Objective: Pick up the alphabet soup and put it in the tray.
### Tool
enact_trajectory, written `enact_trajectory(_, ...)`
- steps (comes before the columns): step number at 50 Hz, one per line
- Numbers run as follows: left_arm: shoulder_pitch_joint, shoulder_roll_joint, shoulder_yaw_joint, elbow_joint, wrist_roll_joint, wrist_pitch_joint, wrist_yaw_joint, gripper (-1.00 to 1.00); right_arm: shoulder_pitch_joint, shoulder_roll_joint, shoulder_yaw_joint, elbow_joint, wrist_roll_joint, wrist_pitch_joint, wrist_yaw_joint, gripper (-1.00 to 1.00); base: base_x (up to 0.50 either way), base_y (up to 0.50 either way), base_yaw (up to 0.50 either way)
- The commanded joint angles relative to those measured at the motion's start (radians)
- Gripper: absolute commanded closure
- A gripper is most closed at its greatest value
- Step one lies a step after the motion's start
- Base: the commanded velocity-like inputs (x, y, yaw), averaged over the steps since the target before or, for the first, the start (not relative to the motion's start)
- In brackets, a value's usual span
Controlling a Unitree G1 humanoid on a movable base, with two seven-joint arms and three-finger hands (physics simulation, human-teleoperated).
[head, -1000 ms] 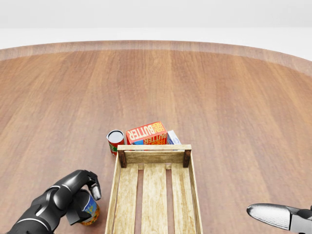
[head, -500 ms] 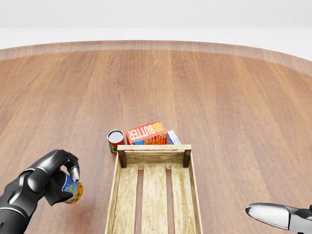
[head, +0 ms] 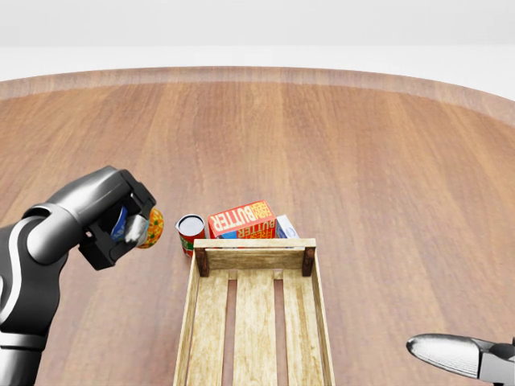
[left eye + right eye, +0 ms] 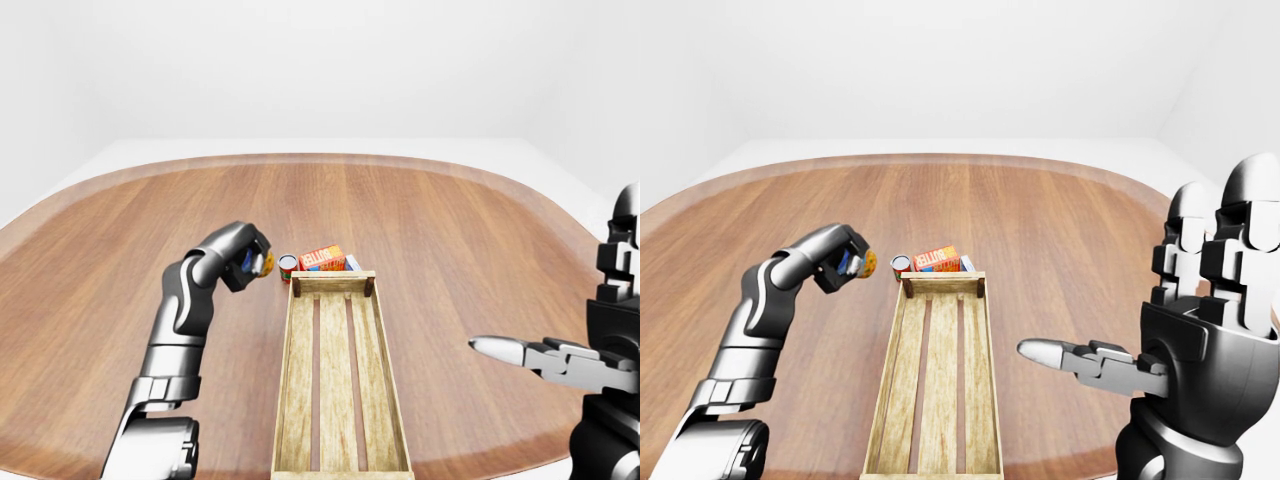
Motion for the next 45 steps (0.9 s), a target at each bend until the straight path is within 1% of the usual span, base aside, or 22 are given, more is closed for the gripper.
enact_trajectory(1,0.005,-0.060,-0.011,-0.353,0.068,0.024,-0.114,1.00,0.002,-0.007,-0.004,0.000,0.015,0.000,-0.010,-0.98,0.00,0.00,0.00)
enact_trajectory(3,0.002,-0.078,-0.025,-0.375,0.092,0.024,-0.114,1.00,0.003,-0.009,-0.002,0.000,0.015,0.000,-0.013,-0.98,0.00,0.00,0.00)
enact_trajectory(5,0.018,-0.091,-0.042,-0.385,0.118,0.024,-0.114,1.00,0.004,-0.012,-0.002,0.000,0.018,0.000,-0.017,-0.98,0.00,0.00,0.00)
enact_trajectory(7,0.021,-0.114,-0.062,-0.380,0.159,0.024,-0.114,1.00,0.004,-0.010,-0.003,0.000,0.020,0.000,-0.016,-0.98,0.00,0.00,0.00)
enact_trajectory(11,0.003,-0.145,-0.073,-0.371,0.190,0.024,-0.114,1.00,0.004,-0.013,-0.002,0.000,0.025,0.000,-0.018,-0.98,0.00,0.00,0.00)
enact_trajectory(16,-0.012,-0.172,-0.092,-0.366,0.230,0.024,-0.114,1.00,0.007,-0.019,-0.009,0.000,0.038,0.000,-0.023,-0.98,0.00,0.00,0.00)
enact_trajectory(19,-0.017,-0.179,-0.096,-0.359,0.244,0.024,-0.114,1.00,0.013,-0.027,-0.014,0.000,0.051,0.000,-0.030,-0.98,0.00,0.00,0.00)
enact_trajectory(21,-0.014,-0.194,-0.110,-0.346,0.264,0.024,-0.114,1.00,0.014,-0.029,-0.014,0.000,0.055,0.000,-0.034,-0.98,0.00,0.00,0.00)
enact_trajectory(22,-0.010,-0.201,-0.119,-0.336,0.279,0.017,-0.114,1.00,0.013,-0.030,-0.012,0.000,0.055,0.000,-0.036,-0.98,0.00,0.00,0.00)
enact_trajectory(23,-0.010,-0.204,-0.116,-0.335,0.282,0.013,-0.114,1.00,0.014,-0.031,-0.012,0.000,0.056,0.000,-0.037,-0.98,0.00,0.00,0.00)
enact_trajectory(25,-0.002,-0.220,-0.129,-0.335,0.298,0.005,-0.114,1.00,0.014,-0.034,-0.009,0.000,0.057,0.000,-0.040,-0.98,0.00,0.00,0.00)
enact_trajectory(28,-0.016,-0.241,-0.142,-0.311,0.321,-0.002,-0.114,1.00,0.012,-0.033,-0.008,0.000,0.055,0.000,-0.040,-0.98,0.00,0.00,0.00)
enact_trajectory(30,-0.033,-0.250,-0.144,-0.288,0.336,0.000,-0.114,1.00,0.012,-0.033,-0.006,0.000,0.053,0.000,-0.039,-0.98,0.00,0.00,0.00)
enact_trajectory(31,-0.036,-0.265,-0.155,-0.285,0.342,0.005,-0.114,1.00,0.011,-0.034,-0.006,0.000,0.053,0.000,-0.040,-0.98,0.00,0.00,0.00)
enact_trajectory(33,-0.030,-0.275,-0.165,-0.279,0.352,-0.003,-0.114,1.00,0.010,-0.035,-0.008,0.000,0.056,0.000,-0.040,-0.98,0.00,0.00,0.00)
enact_trajectory(34,-0.023,-0.288,-0.175,-0.274,0.363,-0.003,-0.114,1.00,0.010,-0.035,-0.012,0.000,0.060,0.000,-0.041,-0.98,0.00,0.00,0.00)
enact_trajectory(36,-0.006,-0.302,-0.190,-0.262,0.375,-0.017,-0.114,1.00,0.011,-0.036,-0.016,0.000,0.064,0.000,-0.042,-0.98,0.00,0.00,0.00)
enact_trajectory(37,-0.005,-0.305,-0.188,-0.262,0.377,-0.020,-0.114,1.00,0.012,-0.037,-0.016,0.000,0.065,0.000,-0.042,-0.98,0.00,0.00,0.00)
enact_trajectory(39,-0.001,-0.313,-0.200,-0.204,0.403,-0.041,-0.114,1.00,0.014,-0.040,-0.013,0.000,0.067,0.000,-0.046,-0.98,0.00,0.00,0.00)
enact_trajectory(41,0.024,-0.327,-0.219,-0.172,0.425,-0.057,-0.114,1.00,0.017,-0.044,-0.009,0.000,0.070,0.000,-0.051,-0.98,0.00,0.00,0.00)
enact_trajectory(45,0.034,-0.344,-0.227,-0.132,0.448,-0.074,-0.113,1.00,0.020,-0.049,-0.003,0.000,0.072,0.000,-0.058,-0.98,0.00,0.00,0.00)
